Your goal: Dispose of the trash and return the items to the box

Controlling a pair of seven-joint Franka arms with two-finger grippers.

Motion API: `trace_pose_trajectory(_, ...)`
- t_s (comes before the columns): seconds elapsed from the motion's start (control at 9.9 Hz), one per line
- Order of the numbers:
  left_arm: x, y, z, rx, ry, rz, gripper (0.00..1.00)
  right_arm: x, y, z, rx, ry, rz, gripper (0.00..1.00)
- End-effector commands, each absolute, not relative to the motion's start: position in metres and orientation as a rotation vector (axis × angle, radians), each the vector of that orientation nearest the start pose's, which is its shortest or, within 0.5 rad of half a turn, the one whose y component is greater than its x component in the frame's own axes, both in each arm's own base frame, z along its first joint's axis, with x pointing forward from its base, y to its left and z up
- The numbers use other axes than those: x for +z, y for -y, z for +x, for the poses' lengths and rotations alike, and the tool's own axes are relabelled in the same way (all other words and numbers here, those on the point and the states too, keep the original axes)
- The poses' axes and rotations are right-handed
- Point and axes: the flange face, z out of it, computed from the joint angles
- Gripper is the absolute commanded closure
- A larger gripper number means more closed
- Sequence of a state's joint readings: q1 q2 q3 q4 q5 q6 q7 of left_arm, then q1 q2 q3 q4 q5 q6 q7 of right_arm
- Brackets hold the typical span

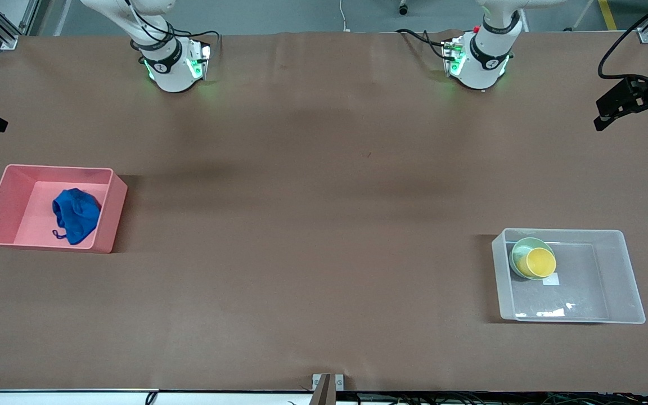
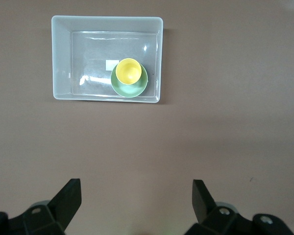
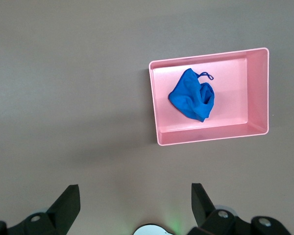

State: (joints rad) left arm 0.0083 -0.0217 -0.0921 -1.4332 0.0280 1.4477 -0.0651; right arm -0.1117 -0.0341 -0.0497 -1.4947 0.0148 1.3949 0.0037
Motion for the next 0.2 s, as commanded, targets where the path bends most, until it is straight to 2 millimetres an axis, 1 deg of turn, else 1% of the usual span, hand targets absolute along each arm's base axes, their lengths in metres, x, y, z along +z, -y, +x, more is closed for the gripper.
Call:
trace_pose_trajectory(0.0,0.6701,0.0390,0.5320,0.023,-0.045,-3.125,0.00,0.6664,0.0853,0.5178,0.103,-0.245,-3.109,0.00)
trace_pose_trajectory(0.1,0.6685,0.0390,0.5324,0.030,-0.040,-3.125,0.00,0.6664,0.0853,0.5178,0.103,-0.245,-3.109,0.00)
